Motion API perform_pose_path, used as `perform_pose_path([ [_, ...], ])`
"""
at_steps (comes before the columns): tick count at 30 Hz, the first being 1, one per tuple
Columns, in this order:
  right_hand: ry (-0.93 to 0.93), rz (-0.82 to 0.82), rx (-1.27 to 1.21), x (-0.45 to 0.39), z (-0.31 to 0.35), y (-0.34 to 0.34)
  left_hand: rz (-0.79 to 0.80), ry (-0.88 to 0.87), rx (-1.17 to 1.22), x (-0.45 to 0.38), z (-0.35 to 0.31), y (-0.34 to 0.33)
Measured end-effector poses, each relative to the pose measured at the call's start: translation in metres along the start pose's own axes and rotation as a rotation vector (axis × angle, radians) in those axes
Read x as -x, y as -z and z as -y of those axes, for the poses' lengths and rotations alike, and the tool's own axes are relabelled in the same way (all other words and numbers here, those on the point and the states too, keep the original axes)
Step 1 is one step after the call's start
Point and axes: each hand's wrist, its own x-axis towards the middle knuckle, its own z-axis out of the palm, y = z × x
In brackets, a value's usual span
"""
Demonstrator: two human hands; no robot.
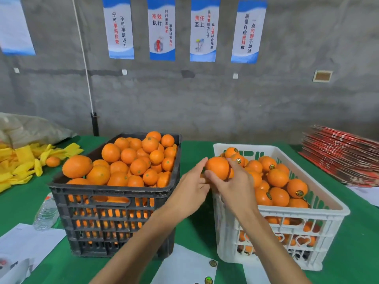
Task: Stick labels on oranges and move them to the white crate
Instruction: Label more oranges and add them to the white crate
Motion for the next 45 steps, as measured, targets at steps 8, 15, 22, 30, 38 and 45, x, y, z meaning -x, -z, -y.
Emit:
perform_pose_path([
  [8,0.017,-0.052,0.275,-0.066,-0.058,0.016,-0.117,0.325,-0.889,-0.071,0.065,0.135],
  [15,0.177,-0.056,0.165,-0.052,-0.066,-0.006,0.255,0.447,-1.246,-0.086,0.111,0.166],
  [22,0.275,-0.076,0.057,-0.044,-0.046,-0.013,-0.315,0.142,-0.843,-0.066,0.056,0.147],
  [30,0.177,-0.006,-0.315,0.026,0.011,-0.044,-0.383,-0.233,-0.517,0.016,-0.007,0.032],
  [38,-0.079,0.281,-0.146,0.127,-0.064,-0.073,-0.087,0.041,-0.463,0.082,0.079,-0.044],
  [45,-0.048,0.623,0.237,0.176,-0.128,-0.075,-0.007,0.233,-0.467,0.124,0.147,-0.086],
])
